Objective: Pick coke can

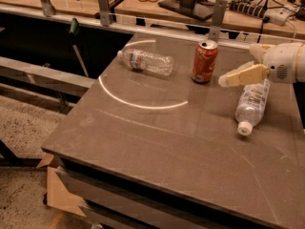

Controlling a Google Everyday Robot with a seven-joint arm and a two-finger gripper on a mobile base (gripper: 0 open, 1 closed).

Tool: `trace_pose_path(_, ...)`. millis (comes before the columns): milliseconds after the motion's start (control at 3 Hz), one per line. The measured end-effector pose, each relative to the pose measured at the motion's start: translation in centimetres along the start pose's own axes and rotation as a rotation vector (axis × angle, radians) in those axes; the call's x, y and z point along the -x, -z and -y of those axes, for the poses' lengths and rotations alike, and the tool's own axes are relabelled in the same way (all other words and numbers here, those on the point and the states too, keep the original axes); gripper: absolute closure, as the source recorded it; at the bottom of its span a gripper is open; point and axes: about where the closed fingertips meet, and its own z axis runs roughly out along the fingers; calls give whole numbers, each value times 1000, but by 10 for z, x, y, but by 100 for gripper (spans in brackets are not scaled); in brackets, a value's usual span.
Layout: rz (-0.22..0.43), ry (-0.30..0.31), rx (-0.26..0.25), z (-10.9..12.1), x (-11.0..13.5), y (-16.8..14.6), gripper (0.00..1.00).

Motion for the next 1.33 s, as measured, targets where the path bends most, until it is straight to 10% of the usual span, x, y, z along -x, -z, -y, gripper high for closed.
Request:
trace_pose_path(667,37,15,55,3,9,-54,0)
trace_pose_path(1333,67,14,129,-3,11,-96,41)
